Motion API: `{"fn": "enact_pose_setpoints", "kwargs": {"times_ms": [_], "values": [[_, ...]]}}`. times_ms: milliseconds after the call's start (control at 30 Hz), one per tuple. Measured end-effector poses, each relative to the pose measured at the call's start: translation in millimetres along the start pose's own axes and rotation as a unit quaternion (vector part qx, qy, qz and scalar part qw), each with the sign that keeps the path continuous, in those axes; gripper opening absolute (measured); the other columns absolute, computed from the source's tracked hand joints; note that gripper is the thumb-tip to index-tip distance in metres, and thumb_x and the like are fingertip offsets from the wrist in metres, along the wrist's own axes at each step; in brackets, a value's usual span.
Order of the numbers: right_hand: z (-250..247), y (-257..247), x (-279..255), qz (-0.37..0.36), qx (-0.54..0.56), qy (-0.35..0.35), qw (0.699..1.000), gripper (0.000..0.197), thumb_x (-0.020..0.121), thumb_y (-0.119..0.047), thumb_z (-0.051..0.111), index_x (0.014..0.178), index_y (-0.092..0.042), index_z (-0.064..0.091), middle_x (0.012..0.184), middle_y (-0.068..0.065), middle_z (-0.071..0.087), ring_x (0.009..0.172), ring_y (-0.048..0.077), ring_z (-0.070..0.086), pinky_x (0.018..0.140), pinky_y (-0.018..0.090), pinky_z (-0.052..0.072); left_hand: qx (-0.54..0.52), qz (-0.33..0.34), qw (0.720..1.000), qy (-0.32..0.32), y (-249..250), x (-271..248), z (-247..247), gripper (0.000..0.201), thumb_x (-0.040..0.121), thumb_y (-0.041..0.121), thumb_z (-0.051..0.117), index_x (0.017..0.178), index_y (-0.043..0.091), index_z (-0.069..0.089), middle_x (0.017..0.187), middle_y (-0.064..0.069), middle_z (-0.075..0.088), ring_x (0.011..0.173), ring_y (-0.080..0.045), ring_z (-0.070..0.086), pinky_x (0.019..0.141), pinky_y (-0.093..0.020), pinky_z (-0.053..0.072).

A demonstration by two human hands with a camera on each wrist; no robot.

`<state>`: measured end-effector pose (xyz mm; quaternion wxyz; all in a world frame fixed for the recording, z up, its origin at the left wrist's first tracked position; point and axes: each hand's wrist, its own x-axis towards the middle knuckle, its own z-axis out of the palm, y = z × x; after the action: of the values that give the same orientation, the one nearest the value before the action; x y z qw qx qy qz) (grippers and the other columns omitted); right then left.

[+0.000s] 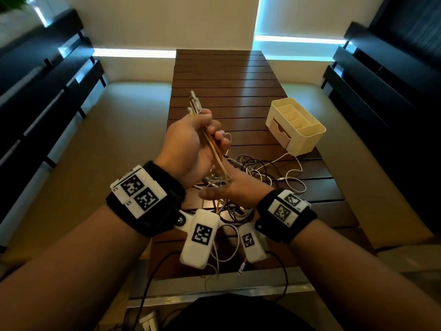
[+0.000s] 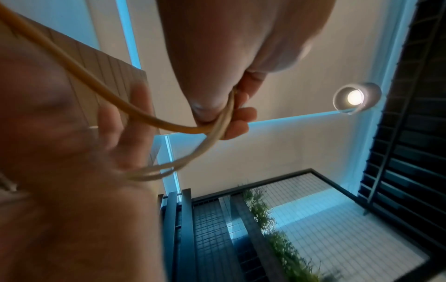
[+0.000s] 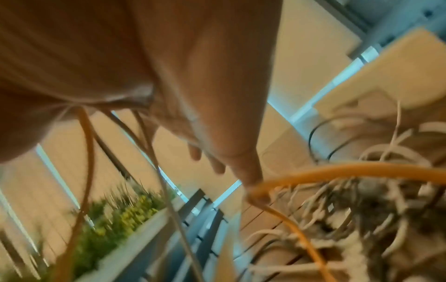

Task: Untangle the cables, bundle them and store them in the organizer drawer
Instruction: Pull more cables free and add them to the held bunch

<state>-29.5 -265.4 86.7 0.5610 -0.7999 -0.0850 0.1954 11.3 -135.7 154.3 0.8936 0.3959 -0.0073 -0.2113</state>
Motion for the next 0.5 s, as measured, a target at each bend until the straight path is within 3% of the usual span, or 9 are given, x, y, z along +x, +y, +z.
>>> {"fn": "enact_pose_setpoints", "kwargs": {"times_ms": [33,100,133,200,267,367,500], "values": [[2.0,-2.2,-1.0,0.009,0.042,-0.033,0.999,0.046,0.093,-0.023,0.068,0.136,-0.024,0.050,0.129,-0.005,0.057,0.115,0.002,0.058,0.095,0.028,0.051,0.016,0.010,1.000,0.001,0.5,0.8,-0.2,0.015,0.100,0.012,0.039,0.090,0.017,0.049,0.065,0.001,0.041,0.055,-0.012,0.046,0.057,-0.026,0.046],[4.1,-2.0,-5.3,0.044,0.128,-0.090,0.987,0.020,0.096,-0.027,0.059,0.111,-0.017,0.066,0.117,0.006,0.067,0.117,0.025,0.063,0.084,0.042,0.057,0.085,0.039,0.996,0.004,3.2,3.7,-5.9,0.013,0.102,0.011,0.038,0.095,0.018,0.047,0.065,0.002,0.043,0.057,-0.013,0.049,0.058,-0.028,0.049],[4.9,-1.4,-8.0,0.065,0.158,-0.112,0.979,0.018,0.095,-0.030,0.057,0.101,-0.015,0.066,0.114,0.011,0.068,0.118,0.037,0.061,0.082,0.050,0.056,0.137,0.051,0.989,0.004,4.8,6.2,-12.3,0.012,0.102,0.010,0.037,0.097,0.017,0.045,0.065,0.001,0.044,0.058,-0.014,0.051,0.059,-0.030,0.050],[3.9,-0.7,-12.1,0.102,0.163,-0.134,0.972,0.022,0.099,-0.032,0.054,0.095,-0.011,0.060,0.110,0.021,0.069,0.112,0.046,0.063,0.080,0.058,0.053,0.251,0.058,0.966,-0.003,5.8,11.8,-30.5,0.013,0.104,0.008,0.034,0.100,0.017,0.043,0.067,0.000,0.047,0.061,-0.018,0.056,0.061,-0.035,0.053],[4.4,-1.5,-17.2,0.133,0.140,-0.146,0.970,0.025,0.103,-0.034,0.049,0.095,-0.011,0.055,0.107,0.027,0.069,0.096,0.042,0.068,0.076,0.056,0.055,0.339,0.045,0.939,-0.027,3.6,15.2,-50.1,0.013,0.106,0.010,0.034,0.102,0.019,0.042,0.071,-0.002,0.051,0.065,-0.025,0.061,0.065,-0.042,0.054],[6.7,-3.8,-24.4,0.168,0.196,-0.212,0.943,0.026,0.104,-0.033,0.045,0.095,-0.010,0.051,0.091,0.025,0.070,0.077,0.033,0.072,0.061,0.043,0.059,0.394,0.013,0.917,-0.057,0.7,12.8,-66.6,0.010,0.107,0.014,0.035,0.104,0.022,0.041,0.076,-0.005,0.055,0.068,-0.030,0.064,0.061,-0.041,0.053],[3.1,-13.8,-27.4,0.162,0.315,-0.281,0.892,0.028,0.104,-0.033,0.040,0.098,-0.008,0.051,0.083,0.021,0.070,0.072,0.031,0.073,0.053,0.037,0.061,0.402,0.011,0.913,-0.071,-0.1,9.5,-66.7,0.008,0.107,0.016,0.036,0.104,0.023,0.041,0.075,-0.004,0.058,0.065,-0.030,0.063,0.052,-0.035,0.052]]}}
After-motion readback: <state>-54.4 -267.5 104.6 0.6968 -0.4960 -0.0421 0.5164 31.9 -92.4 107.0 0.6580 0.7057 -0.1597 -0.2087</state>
